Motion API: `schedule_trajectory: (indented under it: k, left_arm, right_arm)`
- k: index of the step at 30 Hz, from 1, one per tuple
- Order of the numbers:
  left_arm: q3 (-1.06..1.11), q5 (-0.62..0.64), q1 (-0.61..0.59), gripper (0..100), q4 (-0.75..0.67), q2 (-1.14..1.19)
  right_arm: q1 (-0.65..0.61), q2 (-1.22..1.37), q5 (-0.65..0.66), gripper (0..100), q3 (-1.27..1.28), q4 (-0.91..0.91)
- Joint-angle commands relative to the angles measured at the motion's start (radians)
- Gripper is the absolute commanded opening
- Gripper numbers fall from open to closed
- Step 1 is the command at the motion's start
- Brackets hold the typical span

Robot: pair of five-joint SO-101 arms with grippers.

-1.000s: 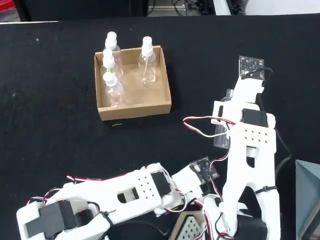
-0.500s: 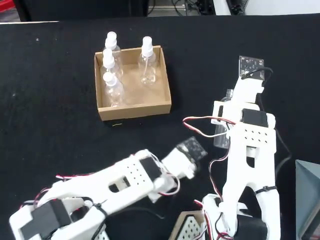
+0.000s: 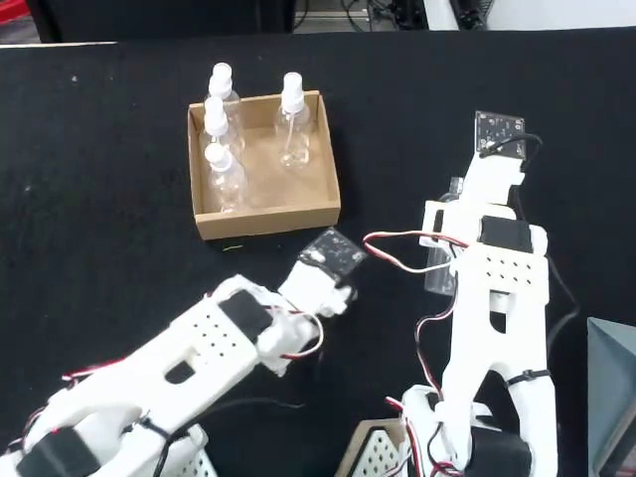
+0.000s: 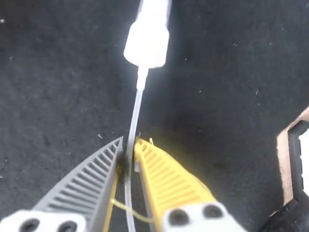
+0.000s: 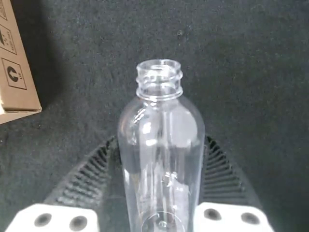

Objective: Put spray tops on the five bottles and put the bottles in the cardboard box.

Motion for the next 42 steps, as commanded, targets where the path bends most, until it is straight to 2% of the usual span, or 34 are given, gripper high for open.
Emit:
schedule_trajectory:
  k: [1,4,10,16,35,42]
  left_arm:
    - [0.002,-0.011,-0.039,3,0.028,-0.089]
    - [-0.031,-0.017,-0.074,4,0.08,-0.095]
    - [-0.073,-0.009,-0.133,25,0.16,-0.097]
    - [-0.11,-0.009,-0.13,22,0.161,-0.092]
    - [-0.269,-0.017,-0.122,22,0.17,-0.083]
    - [-0.369,-0.014,-0.047,20,0.172,0.143]
  right_arm:
    - [0.031,-0.05,-0.003,15.2,-0.012,-0.021]
    - [0.031,-0.05,-0.003,15.2,-0.012,-0.021]
    - [0.031,-0.05,-0.005,15.2,-0.012,-0.021]
    - [0.031,-0.05,-0.005,15.2,-0.012,-0.021]
    - [0.089,-0.048,-0.006,14.9,-0.008,-0.049]
    - [0.089,-0.048,-0.006,14.9,-0.008,-0.049]
